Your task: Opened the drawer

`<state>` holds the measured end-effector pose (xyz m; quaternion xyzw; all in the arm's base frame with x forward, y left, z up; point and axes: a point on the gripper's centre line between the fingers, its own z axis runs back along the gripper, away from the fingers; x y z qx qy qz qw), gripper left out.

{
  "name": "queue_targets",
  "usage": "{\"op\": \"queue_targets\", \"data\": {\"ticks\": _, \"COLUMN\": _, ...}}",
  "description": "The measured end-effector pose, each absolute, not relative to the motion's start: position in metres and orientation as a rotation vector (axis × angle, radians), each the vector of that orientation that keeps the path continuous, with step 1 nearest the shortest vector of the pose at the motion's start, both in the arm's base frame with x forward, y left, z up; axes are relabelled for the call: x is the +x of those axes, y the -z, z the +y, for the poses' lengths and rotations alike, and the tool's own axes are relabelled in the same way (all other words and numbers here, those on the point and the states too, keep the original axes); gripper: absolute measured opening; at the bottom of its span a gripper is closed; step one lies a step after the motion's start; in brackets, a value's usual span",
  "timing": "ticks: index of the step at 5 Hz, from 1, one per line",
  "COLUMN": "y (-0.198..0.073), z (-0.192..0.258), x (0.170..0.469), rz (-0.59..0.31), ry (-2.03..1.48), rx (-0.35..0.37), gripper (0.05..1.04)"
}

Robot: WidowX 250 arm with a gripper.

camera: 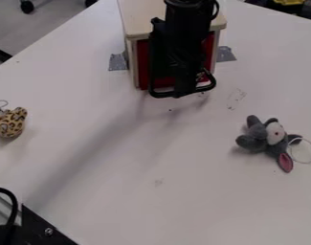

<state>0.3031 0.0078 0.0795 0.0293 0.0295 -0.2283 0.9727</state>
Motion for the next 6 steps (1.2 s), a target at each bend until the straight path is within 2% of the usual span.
{"op": "queue_targets", "data": {"ticks": 5, "y": -0.034, "z": 0.020, "x": 0.332, "rz": 0.088, "ry": 0.597, "rx": 0.116, "gripper": 0.998}}
{"op": "queue_targets", "data": {"ticks": 6, "y": -0.019, "z": 0.024, "x": 0.334, "rz": 0.107, "ry": 0.616, "rx": 0.131, "gripper": 0.950}}
